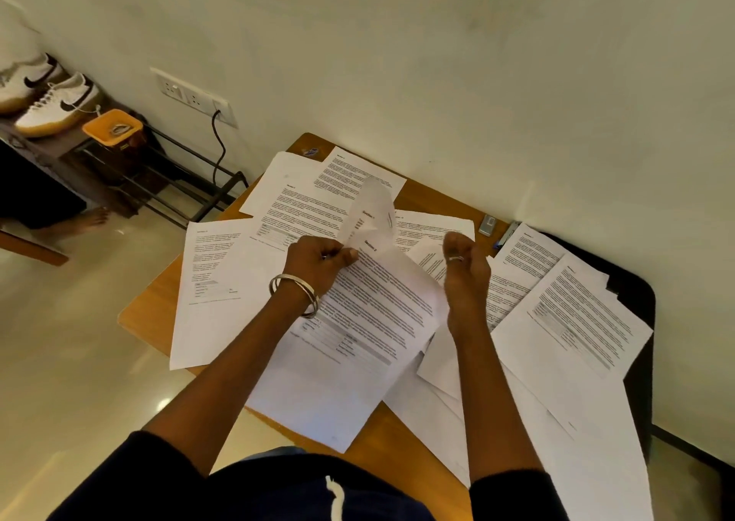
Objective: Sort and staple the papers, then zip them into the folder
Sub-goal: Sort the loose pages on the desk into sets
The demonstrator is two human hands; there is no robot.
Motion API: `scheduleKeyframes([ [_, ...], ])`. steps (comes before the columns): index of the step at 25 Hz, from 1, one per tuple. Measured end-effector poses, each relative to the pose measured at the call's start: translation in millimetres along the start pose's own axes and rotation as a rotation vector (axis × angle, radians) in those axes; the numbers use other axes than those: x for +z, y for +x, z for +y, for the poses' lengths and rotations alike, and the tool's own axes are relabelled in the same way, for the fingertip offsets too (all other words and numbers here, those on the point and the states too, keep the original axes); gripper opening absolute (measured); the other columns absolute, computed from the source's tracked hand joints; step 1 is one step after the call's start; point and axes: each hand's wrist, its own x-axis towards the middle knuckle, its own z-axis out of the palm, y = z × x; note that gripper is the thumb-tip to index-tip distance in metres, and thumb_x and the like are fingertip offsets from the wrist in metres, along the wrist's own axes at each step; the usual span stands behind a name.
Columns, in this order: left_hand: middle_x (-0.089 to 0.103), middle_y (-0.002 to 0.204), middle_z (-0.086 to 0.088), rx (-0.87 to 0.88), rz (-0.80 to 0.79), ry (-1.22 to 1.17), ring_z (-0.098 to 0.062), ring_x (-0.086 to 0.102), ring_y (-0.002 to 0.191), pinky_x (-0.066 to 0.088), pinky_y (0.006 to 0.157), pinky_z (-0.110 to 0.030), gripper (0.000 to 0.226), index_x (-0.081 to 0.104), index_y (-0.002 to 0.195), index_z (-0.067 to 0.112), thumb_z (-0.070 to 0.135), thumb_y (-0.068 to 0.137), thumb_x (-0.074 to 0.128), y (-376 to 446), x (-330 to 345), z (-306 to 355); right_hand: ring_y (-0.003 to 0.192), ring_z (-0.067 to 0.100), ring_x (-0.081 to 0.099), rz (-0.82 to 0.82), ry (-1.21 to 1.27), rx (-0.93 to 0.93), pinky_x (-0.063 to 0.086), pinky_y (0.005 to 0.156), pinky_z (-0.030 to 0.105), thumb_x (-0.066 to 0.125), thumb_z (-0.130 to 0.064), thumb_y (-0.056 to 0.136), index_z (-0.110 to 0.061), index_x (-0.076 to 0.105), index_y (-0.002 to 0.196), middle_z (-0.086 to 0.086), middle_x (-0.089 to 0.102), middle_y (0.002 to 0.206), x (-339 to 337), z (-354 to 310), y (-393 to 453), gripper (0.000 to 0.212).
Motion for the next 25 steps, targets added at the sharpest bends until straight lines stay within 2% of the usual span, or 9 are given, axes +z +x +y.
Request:
scheduleKeyframes([
  [3,0.066,0.087,-0.008,0.058,0.005,-0.081,-0.022,0.058,0.079,0.044,0.065,-0.030,0.024,0.069,0.095,0.007,0.027,0.087,0.061,4.4,-23.8,7.1,0.101,0.022,0.059,0.056,0.196,0.291,0.049,0.074,0.031,0.047,-0.048,0.095,-0.029,0.056,0.111,0.001,0.064,0.118,-16.5,30.1,-5.2,0.027],
  [5,0.067,0.094,-0.013,0.086,-0.024,-0.140,-0.027,0.060,0.086,0.050,0.074,-0.038,0.024,0.068,0.096,0.006,0.026,0.089,0.058,5.2,-36.6,15.1,0.103,0.029,0.062,-0.031,0.370,0.392,0.053,0.079,0.037,0.047,-0.042,0.098,-0.029,0.059,0.114,0.000,0.071,0.102,-15.5,46.2,-11.5,0.024],
  [8,0.068,0.094,-0.003,0.016,-0.007,-0.302,-0.021,0.063,0.089,0.052,0.080,-0.033,0.015,0.069,0.090,0.014,0.023,0.090,0.057,5.0,-44.9,23.9,0.103,0.038,0.058,-0.291,0.516,0.423,0.049,0.090,0.051,0.070,-0.040,0.081,-0.019,0.064,0.116,0.011,0.068,0.103,-10.6,59.6,-19.6,0.042],
  [11,0.068,0.088,0.002,-0.128,0.080,-0.482,-0.018,0.063,0.083,0.048,0.078,-0.029,0.013,0.069,0.085,0.017,0.021,0.090,0.058,8.7,-42.9,18.5,0.091,0.028,0.068,-0.498,0.499,0.308,0.057,0.072,0.038,0.064,-0.022,0.082,-0.013,0.063,0.115,0.009,0.072,0.099,-4.1,51.8,-29.3,0.034],
  [13,0.066,0.083,0.000,-0.221,0.139,-0.403,-0.016,0.060,0.076,0.046,0.069,-0.026,0.015,0.069,0.088,0.014,0.024,0.089,0.059,10.3,-39.4,9.0,0.079,0.025,0.068,-0.455,0.397,0.241,0.056,0.062,0.034,0.061,-0.007,0.086,-0.013,0.069,0.100,0.007,0.074,0.085,0.2,42.9,-27.5,0.017],
  [16,0.068,0.084,-0.010,-0.279,0.183,-0.345,-0.024,0.062,0.077,0.048,0.064,-0.026,0.020,0.070,0.091,0.010,0.029,0.088,0.061,12.7,-35.2,-8.9,0.085,0.026,0.070,-0.341,0.186,0.143,0.058,0.068,0.037,0.061,0.007,0.085,-0.014,0.071,0.096,0.006,0.075,0.090,-1.5,44.4,-17.0,0.026],
  [20,0.070,0.089,-0.010,-0.305,0.193,-0.400,-0.025,0.065,0.079,0.052,0.067,-0.029,0.018,0.070,0.091,0.009,0.025,0.088,0.062,15.2,-29.3,-18.2,0.082,0.011,0.071,-0.284,0.109,0.115,0.059,0.067,0.027,0.059,0.011,0.085,-0.027,0.069,0.095,-0.006,0.074,0.091,-10.0,44.3,-17.5,0.041],
  [22,0.069,0.087,-0.009,-0.319,0.197,-0.417,-0.028,0.064,0.081,0.053,0.071,-0.031,0.017,0.070,0.089,0.011,0.026,0.088,0.062,16.3,-25.7,-20.7,0.091,0.015,0.069,-0.224,0.046,0.078,0.059,0.077,0.034,0.060,0.005,0.087,-0.022,0.069,0.101,-0.001,0.072,0.102,-13.3,46.0,-17.5,0.032],
  [25,0.066,0.093,-0.003,-0.376,0.261,-0.343,-0.028,0.063,0.087,0.053,0.075,-0.032,0.016,0.065,0.095,0.017,0.030,0.091,0.057,15.7,-24.8,-26.6,0.100,0.023,0.061,0.133,-0.123,-0.171,0.051,0.089,0.032,0.062,-0.007,0.090,-0.007,0.065,0.110,0.005,0.066,0.105,-39.7,37.6,-10.4,0.021],
])
